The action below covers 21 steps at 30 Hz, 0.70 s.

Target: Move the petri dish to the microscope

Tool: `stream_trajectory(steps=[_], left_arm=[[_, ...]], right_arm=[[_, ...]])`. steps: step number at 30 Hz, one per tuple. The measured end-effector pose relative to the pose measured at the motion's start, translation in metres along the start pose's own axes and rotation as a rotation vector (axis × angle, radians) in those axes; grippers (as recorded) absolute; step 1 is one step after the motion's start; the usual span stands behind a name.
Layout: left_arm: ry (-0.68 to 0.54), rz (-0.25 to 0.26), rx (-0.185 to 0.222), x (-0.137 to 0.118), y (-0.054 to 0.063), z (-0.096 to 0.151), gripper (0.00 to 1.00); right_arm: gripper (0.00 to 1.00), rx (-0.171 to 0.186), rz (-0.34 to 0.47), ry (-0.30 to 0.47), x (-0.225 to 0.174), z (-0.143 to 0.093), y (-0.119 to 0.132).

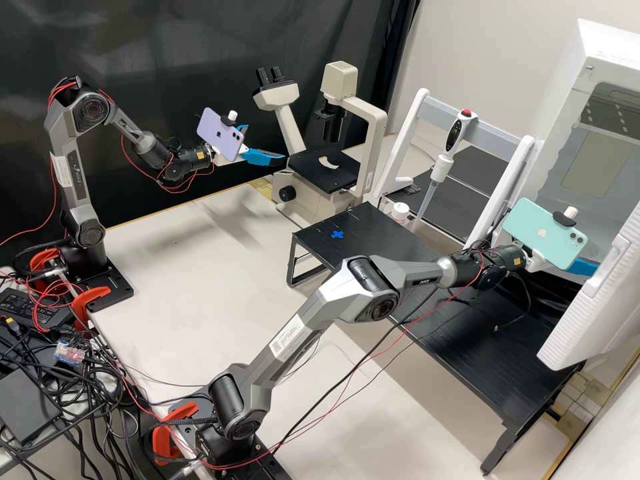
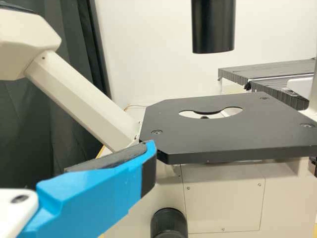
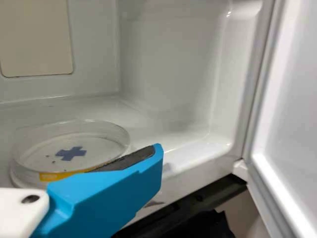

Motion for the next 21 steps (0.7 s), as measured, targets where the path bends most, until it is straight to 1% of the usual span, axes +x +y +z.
stream_trajectory(steps=[1,2,3,4,6,9,12,17,20,21], left_arm=[[0.0,0.0,0.0,0.0,0.0,0.0,1.0],[0.0,0.0,0.0,0.0,0.0,0.0,1.0],[0.0,0.0,0.0,0.0,0.0,0.0,1.0],[0.0,0.0,0.0,0.0,0.0,0.0,1.0],[0.0,0.0,0.0,0.0,0.0,0.0,1.0],[0.0,0.0,0.0,0.0,0.0,0.0,1.0],[0.0,0.0,0.0,0.0,0.0,0.0,1.0],[0.0,0.0,0.0,0.0,0.0,0.0,1.0],[0.0,0.0,0.0,0.0,0.0,0.0,1.0],[0.0,0.0,0.0,0.0,0.0,0.0,1.0]], right_arm=[[1.0,0.013,-0.007,0.004,0.001,0.0,-0.001],[1.0,0.007,-0.014,0.009,0.001,0.0,-0.002],[1.0,0.019,-0.016,0.009,0.002,0.001,-0.002],[1.0,0.022,-0.029,0.011,0.003,0.003,-0.004],[1.0,0.021,-0.045,0.016,0.005,0.005,-0.006],[1.0,0.002,-0.061,0.016,0.005,0.008,-0.008],[1.0,0.012,-0.067,0.014,0.006,0.01,-0.009],[1.0,0.001,-0.067,0.011,0.006,0.012,-0.007],[1.0,0.012,-0.067,0.014,0.005,0.015,-0.007],[1.0,0.009,-0.069,0.015,0.005,0.015,-0.008]])
